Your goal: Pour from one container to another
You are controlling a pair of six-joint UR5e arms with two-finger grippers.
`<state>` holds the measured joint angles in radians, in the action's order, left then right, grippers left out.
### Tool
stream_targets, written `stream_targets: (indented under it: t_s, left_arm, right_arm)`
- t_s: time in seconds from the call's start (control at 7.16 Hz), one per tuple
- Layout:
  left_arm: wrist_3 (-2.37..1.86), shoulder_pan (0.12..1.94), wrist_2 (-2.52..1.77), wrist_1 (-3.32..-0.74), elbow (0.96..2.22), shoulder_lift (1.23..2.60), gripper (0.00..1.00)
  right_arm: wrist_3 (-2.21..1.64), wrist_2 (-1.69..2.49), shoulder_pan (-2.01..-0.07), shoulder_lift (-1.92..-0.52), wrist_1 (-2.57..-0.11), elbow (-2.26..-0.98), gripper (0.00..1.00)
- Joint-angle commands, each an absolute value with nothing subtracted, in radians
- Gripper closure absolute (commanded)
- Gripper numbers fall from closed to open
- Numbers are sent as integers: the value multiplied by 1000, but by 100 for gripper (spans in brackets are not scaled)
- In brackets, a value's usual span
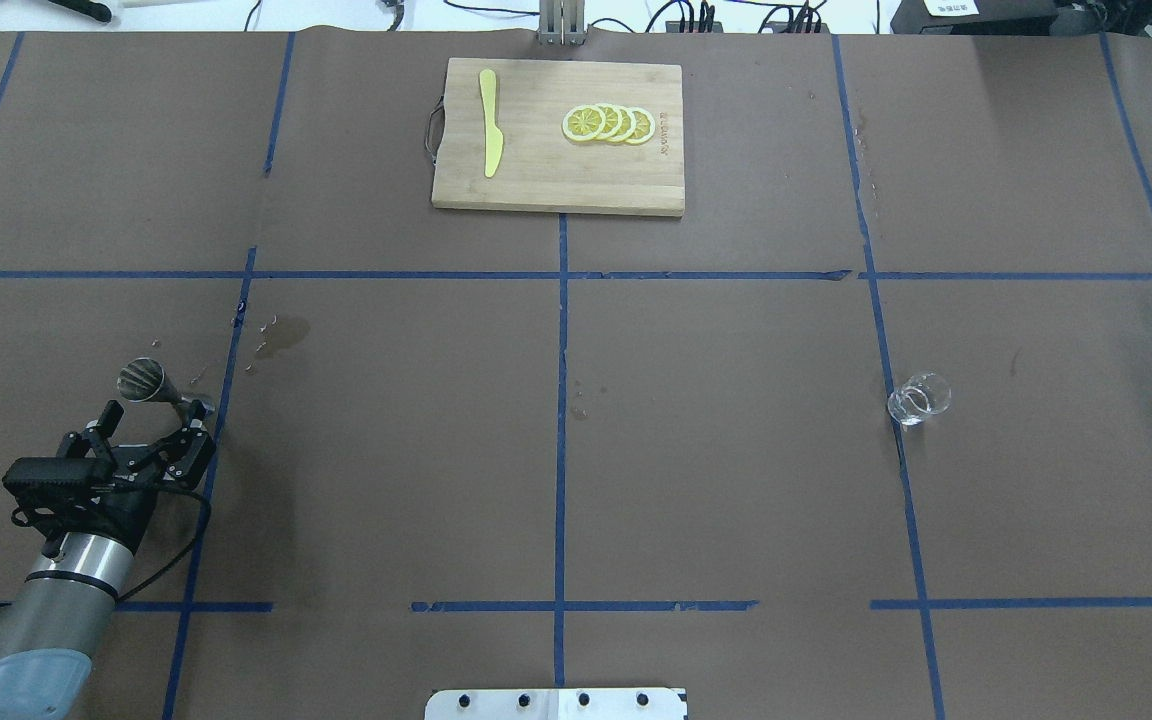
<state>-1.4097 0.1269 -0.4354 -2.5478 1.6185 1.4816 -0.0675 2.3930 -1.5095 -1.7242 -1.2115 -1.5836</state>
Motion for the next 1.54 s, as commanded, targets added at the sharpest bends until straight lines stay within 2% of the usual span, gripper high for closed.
stream_targets:
  t_s: [0.0,0.28,0.56,1.12,1.4]
  left_arm:
    - [-1376,155,-434,-2548,1617,1509,4]
    - [-1376,155,-434,-2557,1588,1525,8]
    - [-1368,158,-434,-2608,1578,1529,18]
    - [-1348,155,-434,-2615,1569,1529,50]
    - [-1347,150,-434,-2615,1569,1529,52]
  right_arm:
    - [-67,2393,-1509,-1724,-1212,-1586,0]
    - [-67,2393,-1509,-1724,-1212,-1585,0]
    - [-67,2395,-1509,-1724,-1212,-1586,0]
    - [-69,2395,-1509,-1724,-1212,-1586,0]
    - [-69,2396,-1509,-1724,-1212,-1586,0]
